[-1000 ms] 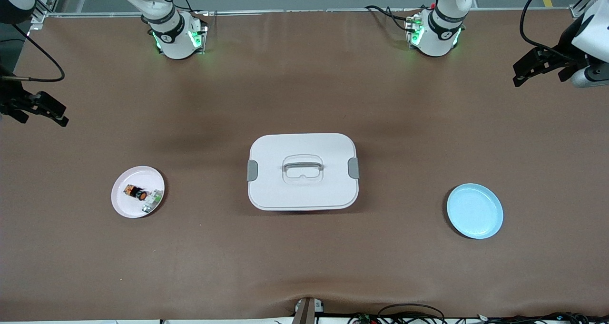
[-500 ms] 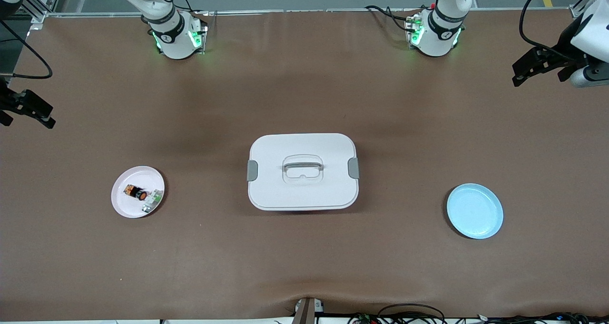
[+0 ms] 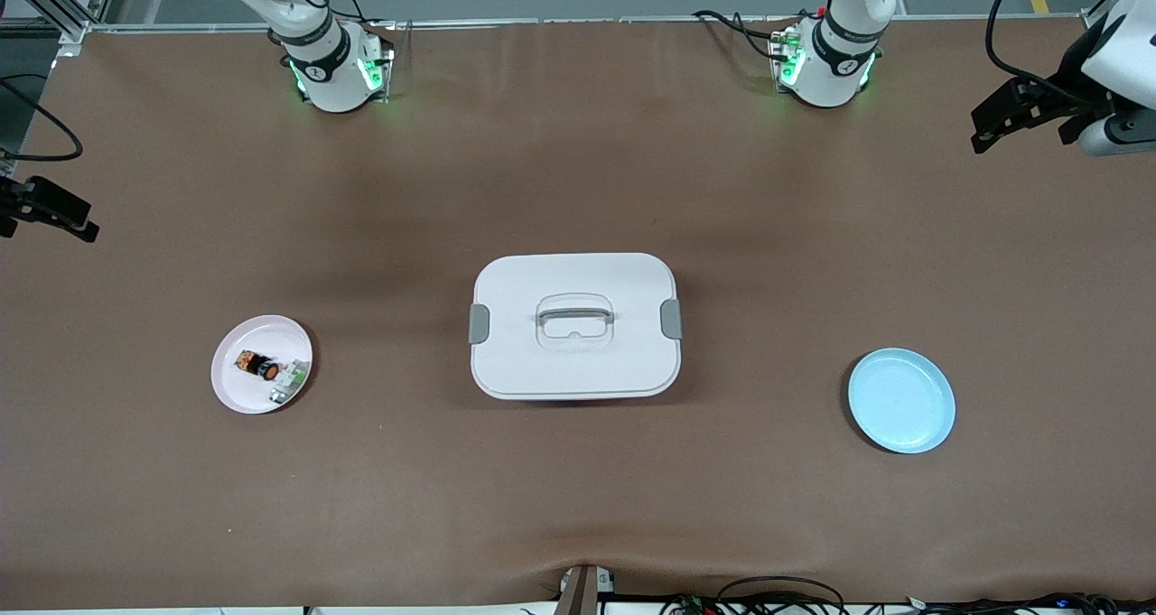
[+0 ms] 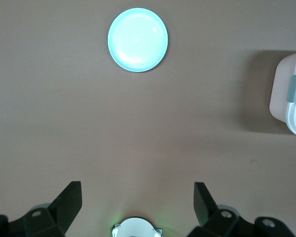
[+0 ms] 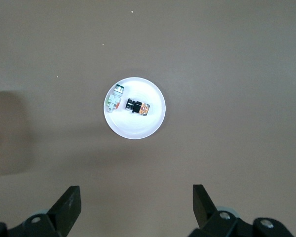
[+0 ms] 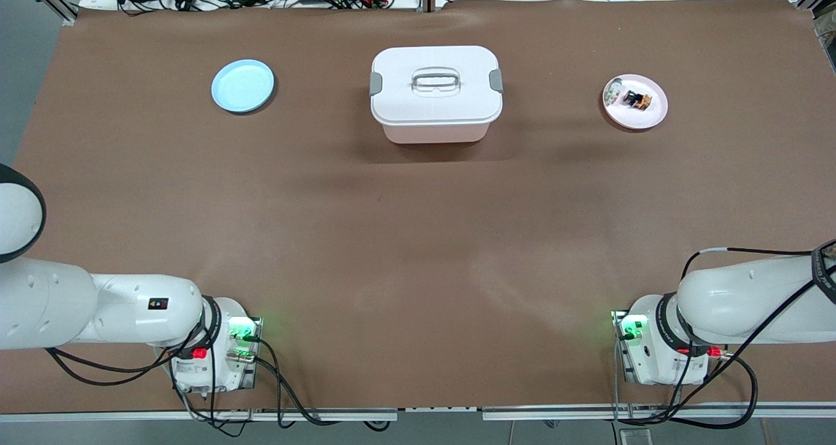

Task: Transfer orange switch to right arm and place

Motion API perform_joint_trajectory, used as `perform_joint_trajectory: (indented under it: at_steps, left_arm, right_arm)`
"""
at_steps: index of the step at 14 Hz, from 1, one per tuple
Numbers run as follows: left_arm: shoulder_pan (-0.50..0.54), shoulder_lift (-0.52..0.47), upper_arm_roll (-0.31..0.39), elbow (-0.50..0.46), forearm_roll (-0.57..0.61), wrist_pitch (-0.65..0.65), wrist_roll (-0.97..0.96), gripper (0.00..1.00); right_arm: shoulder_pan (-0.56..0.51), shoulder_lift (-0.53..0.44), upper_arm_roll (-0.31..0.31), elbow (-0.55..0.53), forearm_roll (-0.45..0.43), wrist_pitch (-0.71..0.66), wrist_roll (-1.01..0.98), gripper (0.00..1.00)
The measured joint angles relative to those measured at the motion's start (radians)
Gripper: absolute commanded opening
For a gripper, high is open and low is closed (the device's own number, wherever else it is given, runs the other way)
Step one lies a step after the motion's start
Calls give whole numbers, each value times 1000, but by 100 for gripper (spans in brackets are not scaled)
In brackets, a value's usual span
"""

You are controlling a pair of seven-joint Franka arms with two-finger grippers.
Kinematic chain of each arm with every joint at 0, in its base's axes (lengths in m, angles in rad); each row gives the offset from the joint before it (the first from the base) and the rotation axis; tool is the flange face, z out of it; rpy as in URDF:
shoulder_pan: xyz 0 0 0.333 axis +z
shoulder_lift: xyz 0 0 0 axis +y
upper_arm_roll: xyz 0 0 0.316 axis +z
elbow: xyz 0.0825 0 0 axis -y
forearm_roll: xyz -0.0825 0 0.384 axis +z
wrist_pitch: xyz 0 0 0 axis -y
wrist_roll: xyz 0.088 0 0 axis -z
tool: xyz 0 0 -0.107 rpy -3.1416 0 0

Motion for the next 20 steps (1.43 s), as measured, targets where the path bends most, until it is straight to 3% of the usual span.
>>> perform_joint_trajectory:
  at_steps: [20]
  left_arm:
    - [21, -6, -17, 21, -4, -23, 12, 100]
  right_arm:
    - [0, 21, 2, 27, 0, -13, -2, 100]
